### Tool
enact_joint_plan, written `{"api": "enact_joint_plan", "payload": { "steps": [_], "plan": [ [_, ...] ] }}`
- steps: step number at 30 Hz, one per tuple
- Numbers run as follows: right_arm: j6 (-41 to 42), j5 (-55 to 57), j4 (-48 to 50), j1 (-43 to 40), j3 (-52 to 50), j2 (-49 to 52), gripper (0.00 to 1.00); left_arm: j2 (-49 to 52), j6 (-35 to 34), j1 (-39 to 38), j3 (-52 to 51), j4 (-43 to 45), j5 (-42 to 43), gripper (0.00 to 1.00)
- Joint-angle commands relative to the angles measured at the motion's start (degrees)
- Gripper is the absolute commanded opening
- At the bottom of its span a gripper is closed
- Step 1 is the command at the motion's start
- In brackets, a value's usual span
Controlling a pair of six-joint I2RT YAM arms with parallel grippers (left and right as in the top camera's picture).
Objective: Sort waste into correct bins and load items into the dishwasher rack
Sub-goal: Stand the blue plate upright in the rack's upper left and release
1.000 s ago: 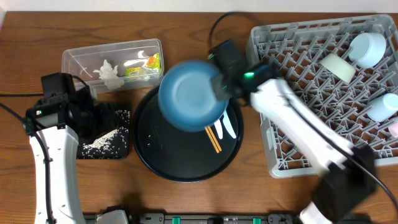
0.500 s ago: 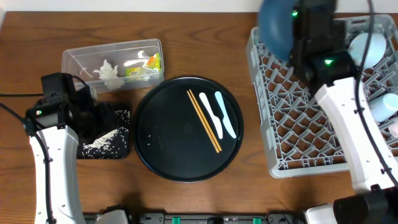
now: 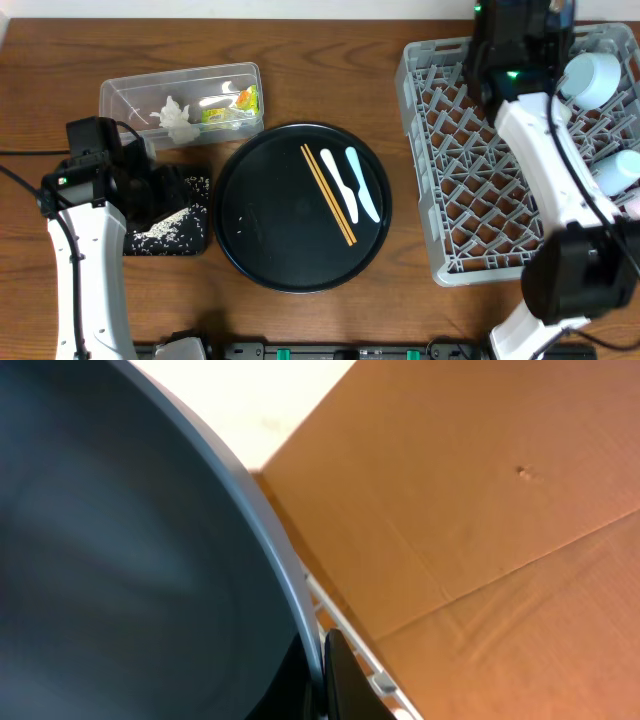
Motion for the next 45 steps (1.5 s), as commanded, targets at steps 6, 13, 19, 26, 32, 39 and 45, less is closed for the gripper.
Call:
{"api": "enact_joint_plan", "payload": {
  "steps": [6, 13, 19, 26, 32, 39, 45],
  "plan": [
    [-0.76, 5.20, -0.68, 1.60, 0.31, 5.99, 0.01, 0.48, -0.57, 0.13, -0.20, -0.15, -0.35, 0.60],
    [0.90, 3.37, -1.86, 4.85, 0.28, 6.32, 0.01, 0.48, -0.57, 0.13, -0.20, -0.15, -0.35, 0.60],
    [3.48, 0.33, -6.99, 5.88, 0.28, 6.32, 0.01, 0.48, -0.57, 0.13, -0.20, -0.17, -0.33, 0.60],
    [11.39, -5.09, -18.12, 6.58, 0.28, 6.29, 0.01, 0.48, -0.57, 0.13, -0.20, -0.15, -0.35, 0.60],
    [24.20, -20.65, -30.77, 9.25, 0.28, 6.29, 0.04, 0.48, -0.57, 0.13, -0.20, -0.15, -0.33, 0.60],
    [31.34, -33.90, -37.24, 11.08, 0.31, 6.29, 0.29, 0.48, -0.57, 0.13, -0.20, -0.17, -0.35, 0.60],
    [31.34, -41.99, -39.39, 11.10, 0.31, 5.64, 0.39, 0.48, -0.57, 0.13, -0.20, -0.17, -0.35, 0.60]
  ]
}}
